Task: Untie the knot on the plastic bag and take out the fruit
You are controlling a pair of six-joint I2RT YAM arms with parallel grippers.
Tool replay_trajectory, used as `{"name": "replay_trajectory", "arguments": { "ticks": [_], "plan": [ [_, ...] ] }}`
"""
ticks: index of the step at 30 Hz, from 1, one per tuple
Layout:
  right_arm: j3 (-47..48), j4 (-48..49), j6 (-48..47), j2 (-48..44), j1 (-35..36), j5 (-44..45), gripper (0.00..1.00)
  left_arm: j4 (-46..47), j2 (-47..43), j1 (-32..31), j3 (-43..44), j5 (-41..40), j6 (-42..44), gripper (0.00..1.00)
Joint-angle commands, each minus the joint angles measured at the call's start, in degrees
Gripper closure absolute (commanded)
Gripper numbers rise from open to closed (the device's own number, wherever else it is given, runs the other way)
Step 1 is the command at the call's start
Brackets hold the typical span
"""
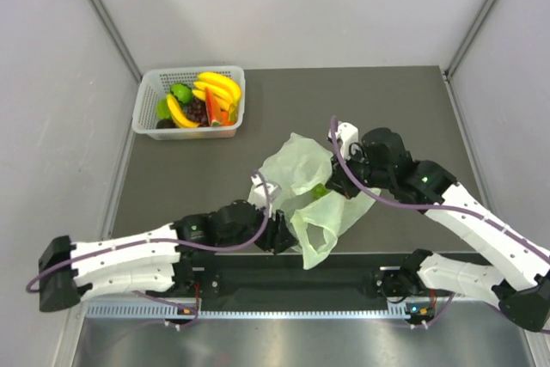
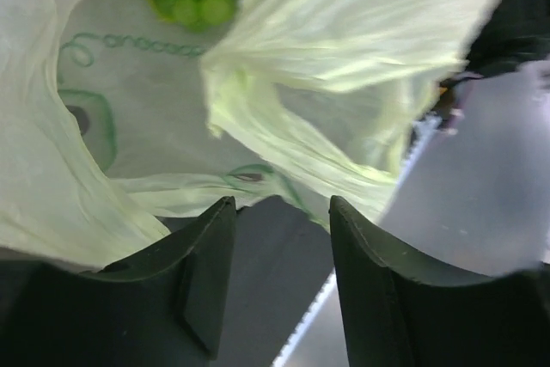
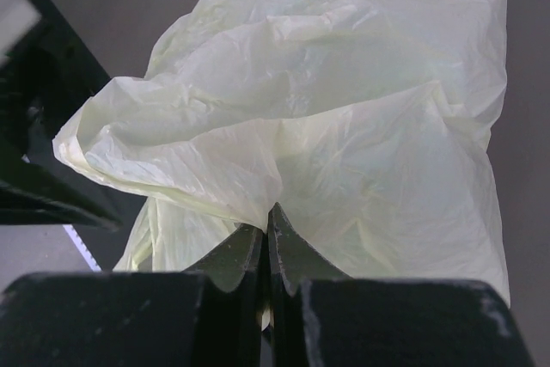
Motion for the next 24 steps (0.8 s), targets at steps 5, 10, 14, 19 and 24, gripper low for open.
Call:
{"name": "replay_trajectory", "arguments": {
  "ticks": [5,10,14,19,24],
  "plan": [
    [1.23,-2.02,-2.40,-4.95,-0.71,-0.34,1.00,0.92,7.82,-3.47,3.96,-18.24,-2.54,0.83],
    [0.79,-2.81,-2.49,-6.27,-0.71,-0.69,1.00,3.82,14.30,-3.55,5.35,-18.24,-1.40,1.00],
    [-0.61,-3.16,-1.88,-6.80,-0.71,-1.31,1.00,9.70,21.25,-3.47,7.28,-20.60,0.62,1.00],
    [-2.90,-2.81,-0.03,-8.29,-0.62,-2.18,1.00,18.39,31.97,-3.12,13.25,-27.21,5.79,1.00],
    [-5.10,-2.11,1.03,-8.12,-0.71,-3.24,1.00,23.77,42.95,-1.45,19.50,-22.91,7.92,0.77]
  ]
}}
